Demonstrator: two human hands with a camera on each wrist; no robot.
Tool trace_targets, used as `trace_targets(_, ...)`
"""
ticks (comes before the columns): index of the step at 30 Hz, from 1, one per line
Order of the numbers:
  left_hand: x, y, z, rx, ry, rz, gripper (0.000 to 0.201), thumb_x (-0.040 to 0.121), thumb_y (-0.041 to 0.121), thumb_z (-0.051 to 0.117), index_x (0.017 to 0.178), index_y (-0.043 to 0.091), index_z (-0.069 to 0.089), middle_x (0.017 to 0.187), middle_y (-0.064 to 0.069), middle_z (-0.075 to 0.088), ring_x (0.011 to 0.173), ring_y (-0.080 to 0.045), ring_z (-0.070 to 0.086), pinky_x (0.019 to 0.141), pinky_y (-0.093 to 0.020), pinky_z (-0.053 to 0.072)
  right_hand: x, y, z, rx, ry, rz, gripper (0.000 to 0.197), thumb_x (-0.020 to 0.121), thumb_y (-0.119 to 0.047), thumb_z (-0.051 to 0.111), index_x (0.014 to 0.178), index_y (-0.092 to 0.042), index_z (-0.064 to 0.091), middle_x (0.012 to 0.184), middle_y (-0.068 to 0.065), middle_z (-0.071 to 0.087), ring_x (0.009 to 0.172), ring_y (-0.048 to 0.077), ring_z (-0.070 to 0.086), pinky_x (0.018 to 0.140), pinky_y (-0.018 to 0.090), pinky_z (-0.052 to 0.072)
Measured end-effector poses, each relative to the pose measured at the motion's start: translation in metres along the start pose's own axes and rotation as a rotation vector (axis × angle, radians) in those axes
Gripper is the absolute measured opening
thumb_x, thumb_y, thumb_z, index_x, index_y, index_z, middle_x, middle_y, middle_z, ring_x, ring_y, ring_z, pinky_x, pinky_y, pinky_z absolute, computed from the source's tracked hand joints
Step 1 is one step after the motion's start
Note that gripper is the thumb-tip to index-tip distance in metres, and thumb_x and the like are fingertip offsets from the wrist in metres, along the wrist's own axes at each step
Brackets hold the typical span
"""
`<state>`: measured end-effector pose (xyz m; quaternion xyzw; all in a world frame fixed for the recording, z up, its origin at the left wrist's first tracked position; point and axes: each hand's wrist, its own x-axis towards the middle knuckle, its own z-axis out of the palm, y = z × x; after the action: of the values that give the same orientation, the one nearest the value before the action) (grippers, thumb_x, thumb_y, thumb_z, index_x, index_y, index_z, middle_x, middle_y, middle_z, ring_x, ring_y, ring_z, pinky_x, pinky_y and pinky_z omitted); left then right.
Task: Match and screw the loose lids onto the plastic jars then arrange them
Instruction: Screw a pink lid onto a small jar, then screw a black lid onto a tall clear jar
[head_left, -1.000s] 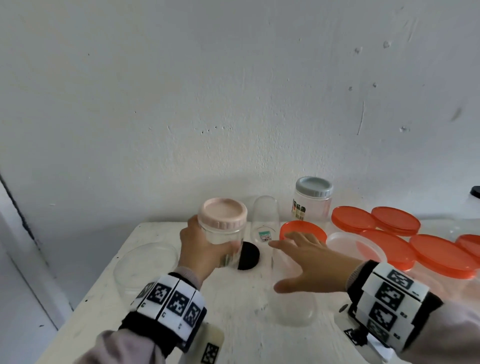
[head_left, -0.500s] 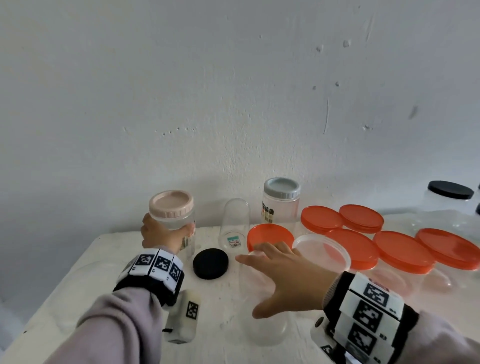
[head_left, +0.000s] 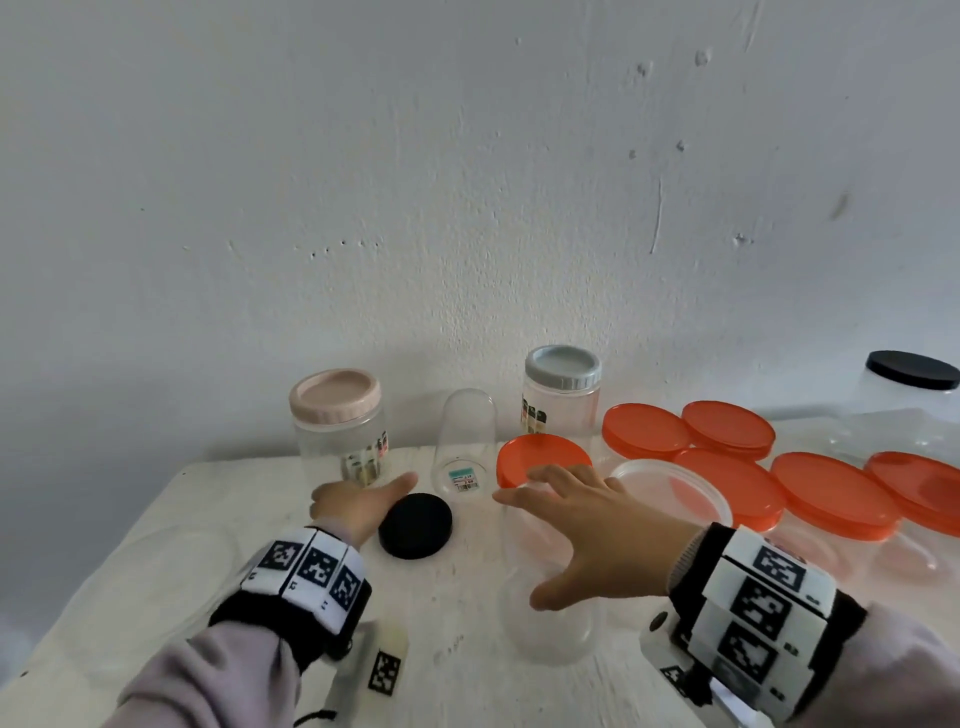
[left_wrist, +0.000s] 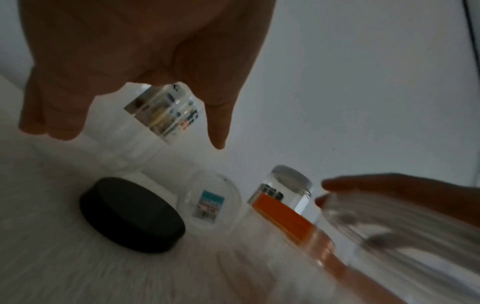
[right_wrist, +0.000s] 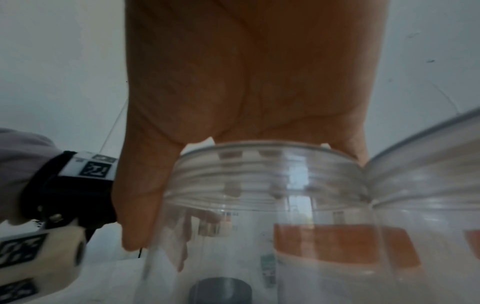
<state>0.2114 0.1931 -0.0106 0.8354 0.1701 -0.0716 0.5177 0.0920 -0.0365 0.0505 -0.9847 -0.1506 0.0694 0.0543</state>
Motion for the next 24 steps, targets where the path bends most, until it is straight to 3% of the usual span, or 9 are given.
trace_targets(4,-0.014,-0.001,0.023,0.154,-0.068,0.028,0.093,0.076,0.051,0.073,0.138,-0.006,0.033,0.138,-0.018,0.047,0.125,-0.032,0.046,0.104,-0.038,0.040,0.002,0.006,-0.001,0.009,-0.001,0.010,0.090,0.073,-0.058,0.066,0.143,-0.052,0.010,0.152,-0.010,0.013,0.137,0.020,0.012,0.109,0.044,0.016)
trace_targets(7,-0.026,0.001,0.038,0.439,-0.136,0.122,0.073,0.086,0.059,0.055,0.136,0.007,0.043,0.136,-0.011,0.049,0.125,-0.028,0.046,0.103,-0.031,0.038,0.003,0.008,0.000,0.016,0.001,0.006,0.091,0.072,-0.058,0.067,0.143,-0.052,0.011,0.151,-0.011,0.013,0.137,0.019,0.011,0.109,0.044,0.016)
trace_targets(12,-0.030,0.008,0.052,0.795,-0.069,0.184,0.086,0.082,0.058,0.058,0.142,0.007,0.023,0.139,-0.014,0.036,0.129,-0.030,0.038,0.103,-0.034,0.035,0.002,0.008,0.001,0.021,0.004,0.001,0.091,0.072,-0.057,0.067,0.143,-0.051,0.011,0.152,-0.010,0.011,0.138,0.020,0.010,0.110,0.045,0.014)
trace_targets(17,-0.025,0.013,0.058,1.018,-0.067,0.243,0.080,0.085,0.050,0.059,0.142,0.007,0.021,0.139,-0.013,0.035,0.127,-0.028,0.041,0.100,-0.031,0.037,0.003,0.010,0.002,0.026,0.003,-0.007,0.091,0.072,-0.058,0.067,0.143,-0.052,0.010,0.152,-0.013,0.010,0.138,0.019,0.008,0.110,0.045,0.014)
trace_targets(24,-0.026,0.017,0.060,1.137,-0.061,0.318,0.075,0.089,0.056,0.051,0.141,0.010,0.025,0.140,-0.014,0.037,0.126,-0.028,0.044,0.100,-0.032,0.038,0.003,0.010,0.002,0.031,-0.001,-0.014,0.091,0.072,-0.058,0.067,0.143,-0.052,0.009,0.151,-0.014,0.008,0.138,0.018,0.008,0.111,0.045,0.013)
